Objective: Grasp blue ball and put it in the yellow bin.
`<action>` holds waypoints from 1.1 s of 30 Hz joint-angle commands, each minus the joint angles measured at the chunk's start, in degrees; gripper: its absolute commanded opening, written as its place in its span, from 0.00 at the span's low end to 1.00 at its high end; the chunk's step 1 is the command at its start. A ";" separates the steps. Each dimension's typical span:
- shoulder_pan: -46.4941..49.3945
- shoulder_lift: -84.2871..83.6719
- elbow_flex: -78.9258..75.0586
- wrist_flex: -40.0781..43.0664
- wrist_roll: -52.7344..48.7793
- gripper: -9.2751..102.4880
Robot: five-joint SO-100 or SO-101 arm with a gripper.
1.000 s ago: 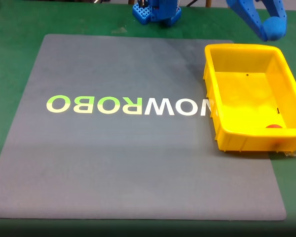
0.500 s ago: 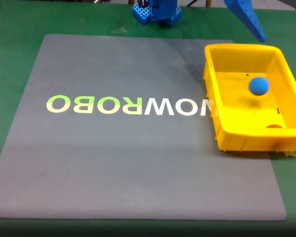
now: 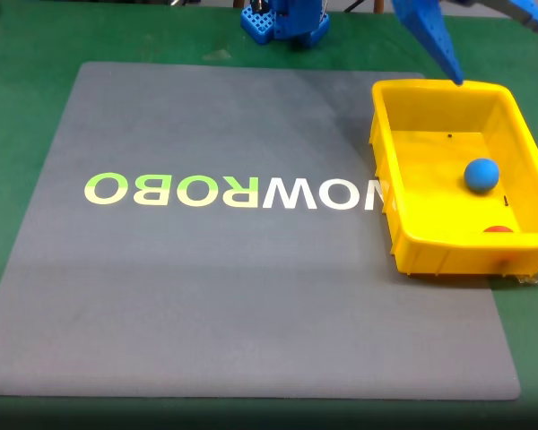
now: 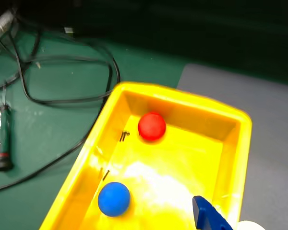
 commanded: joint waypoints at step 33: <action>25.05 85.96 79.28 29.36 -12.48 0.08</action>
